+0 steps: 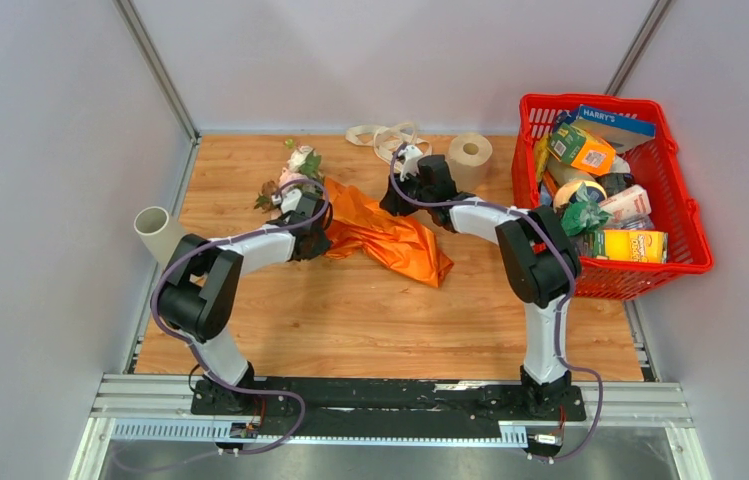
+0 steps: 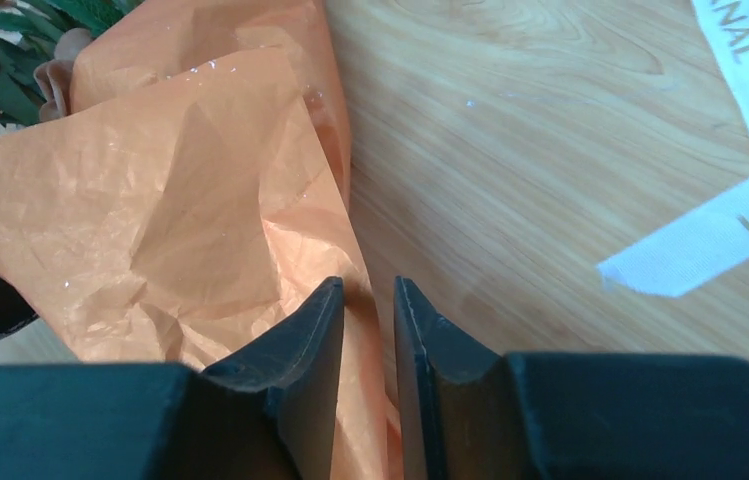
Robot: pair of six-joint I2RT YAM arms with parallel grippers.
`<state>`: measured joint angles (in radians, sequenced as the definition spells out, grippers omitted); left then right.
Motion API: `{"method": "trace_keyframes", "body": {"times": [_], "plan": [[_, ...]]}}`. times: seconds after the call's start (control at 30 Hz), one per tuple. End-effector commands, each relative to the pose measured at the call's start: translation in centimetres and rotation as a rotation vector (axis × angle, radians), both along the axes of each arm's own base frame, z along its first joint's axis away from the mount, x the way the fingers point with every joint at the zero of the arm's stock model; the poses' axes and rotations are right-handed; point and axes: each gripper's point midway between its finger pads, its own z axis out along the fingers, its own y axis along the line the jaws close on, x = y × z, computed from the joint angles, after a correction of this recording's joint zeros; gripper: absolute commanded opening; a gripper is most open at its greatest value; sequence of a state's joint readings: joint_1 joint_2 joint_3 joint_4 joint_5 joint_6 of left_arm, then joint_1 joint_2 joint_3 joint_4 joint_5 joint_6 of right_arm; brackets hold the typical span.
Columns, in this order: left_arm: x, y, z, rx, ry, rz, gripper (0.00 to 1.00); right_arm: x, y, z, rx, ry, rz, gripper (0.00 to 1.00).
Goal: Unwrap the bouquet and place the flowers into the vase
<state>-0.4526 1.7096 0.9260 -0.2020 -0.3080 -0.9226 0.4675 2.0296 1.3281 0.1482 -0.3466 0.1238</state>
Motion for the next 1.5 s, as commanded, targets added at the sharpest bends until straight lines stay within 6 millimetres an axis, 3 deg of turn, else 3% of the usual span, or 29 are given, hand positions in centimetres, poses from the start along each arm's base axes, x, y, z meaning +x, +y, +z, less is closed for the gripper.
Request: {"method": "trace_keyframes", "body": {"times": [0.0, 0.1, 0.2, 0.3, 0.57, 0.73, 0.93, 1.1, 1.33, 1.47], "plan": [[0.1, 2.0, -1.4, 0.029, 0.072, -0.003, 0.26, 1.9, 3.0, 2.7, 0.126, -0.058, 0.025, 0.27], [1.0, 2.1, -0.2, 0.032, 0.068, 0.005, 0.26, 2.6, 3.8, 2.9, 0.142, -0.064, 0.040, 0.22], [0.6, 2.0, 1.1, 0.022, 0.064, 0.001, 0.26, 2.6, 4.6, 3.0, 0.157, -0.057, 0.078, 0.18], [0.1, 1.6, 3.5, -0.019, 0.022, -0.030, 0.30, 2.5, 4.5, 3.8, 0.158, -0.067, 0.075, 0.03], [-2.7, 0.9, 12.4, -0.125, -0.161, -0.162, 0.57, 1.0, 4.3, 11.9, 0.224, -0.157, 0.103, 0.00], [-5.7, 2.5, 14.3, -0.109, -0.212, -0.168, 0.64, -2.8, 5.5, 13.7, 0.258, -0.145, 0.173, 0.00], [-8.4, 3.4, 15.3, -0.137, -0.234, -0.156, 0.65, -7.8, 6.8, 13.4, 0.283, -0.098, 0.252, 0.00], [-9.3, 3.4, 17.2, -0.175, -0.270, -0.153, 0.66, -12.0, 8.3, 13.6, 0.313, -0.040, 0.325, 0.00], [-10.4, 3.8, 17.6, -0.190, -0.273, -0.142, 0.66, -17.4, 10.3, 12.8, 0.343, 0.078, 0.368, 0.01], [-10.8, 4.8, 17.9, -0.154, -0.279, -0.122, 0.66, -19.0, 10.2, 13.0, 0.359, 0.113, 0.383, 0.13]]}}
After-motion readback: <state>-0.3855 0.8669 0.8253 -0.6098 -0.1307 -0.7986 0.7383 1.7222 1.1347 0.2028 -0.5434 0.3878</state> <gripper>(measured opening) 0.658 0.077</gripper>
